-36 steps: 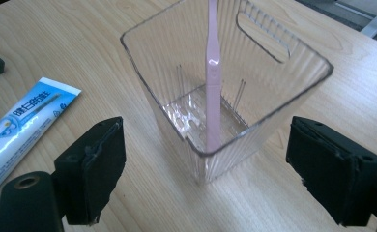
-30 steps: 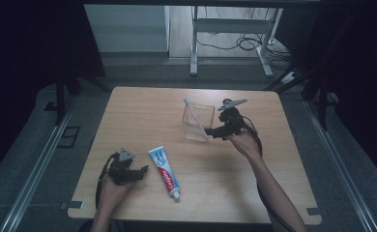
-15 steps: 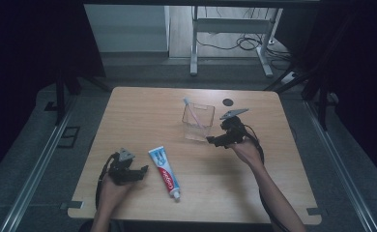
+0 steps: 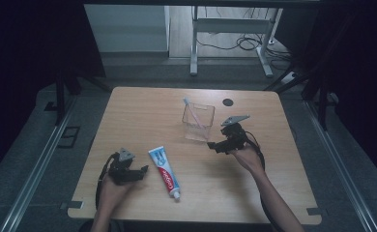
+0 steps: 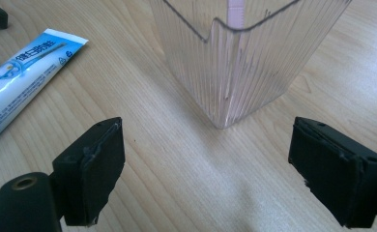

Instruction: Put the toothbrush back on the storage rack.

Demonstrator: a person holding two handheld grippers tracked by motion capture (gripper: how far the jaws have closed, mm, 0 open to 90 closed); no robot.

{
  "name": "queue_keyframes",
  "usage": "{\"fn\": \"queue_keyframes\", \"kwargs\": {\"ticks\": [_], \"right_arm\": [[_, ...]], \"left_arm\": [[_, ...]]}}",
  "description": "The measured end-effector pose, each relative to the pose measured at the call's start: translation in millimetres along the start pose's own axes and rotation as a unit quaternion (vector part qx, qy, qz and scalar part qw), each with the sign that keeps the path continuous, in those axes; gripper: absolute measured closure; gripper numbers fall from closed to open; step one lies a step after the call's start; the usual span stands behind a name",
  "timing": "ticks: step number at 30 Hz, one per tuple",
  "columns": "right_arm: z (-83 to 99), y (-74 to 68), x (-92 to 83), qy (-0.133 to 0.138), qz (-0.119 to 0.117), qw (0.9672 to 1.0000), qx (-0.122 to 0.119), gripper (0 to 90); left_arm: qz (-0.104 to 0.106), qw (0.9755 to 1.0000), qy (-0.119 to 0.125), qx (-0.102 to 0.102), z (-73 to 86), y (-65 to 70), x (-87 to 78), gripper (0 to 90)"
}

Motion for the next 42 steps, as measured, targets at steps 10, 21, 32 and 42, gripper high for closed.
{"fn": "queue_keyframes", "kwargs": {"ticks": [10, 21, 32, 42], "right_arm": [[14.1, -2.1, 1.5, -0.003, -0.005, 1.0, 0.003, 12.7], [32.2, -7.9, 6.3, -0.007, -0.011, 0.9999, 0.004, 12.8], [47.9, -15.2, 4.8, -0.008, -0.005, 0.9999, -0.006, 12.8], [63.3, -16.6, 5.4, -0.015, 0.0, 0.9999, -0.004, 12.8]], "left_arm": [[0.0, 1.0, -0.001, 0.0, 0.1, 0.0, 0.0, 23.5], [0.0, 1.0, -0.001, 0.001, 0.1, -0.1, 0.0, 23.4], [0.0, 1.0, 0.0, 0.0, 0.0, -0.1, 0.1, 23.4], [-0.001, 1.0, 0.0, 0.0, 0.0, -0.1, 0.1, 23.4]]}}
Point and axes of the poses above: each handheld gripper's, and its own axes: x roughly forward along the jaws, z roughly out of its underside, y roughly to its right, the point moved 7 cm from there along x, roughly forward along the jaws, and after that the axes turned 1 degree about -z, right-handed, at the moved point
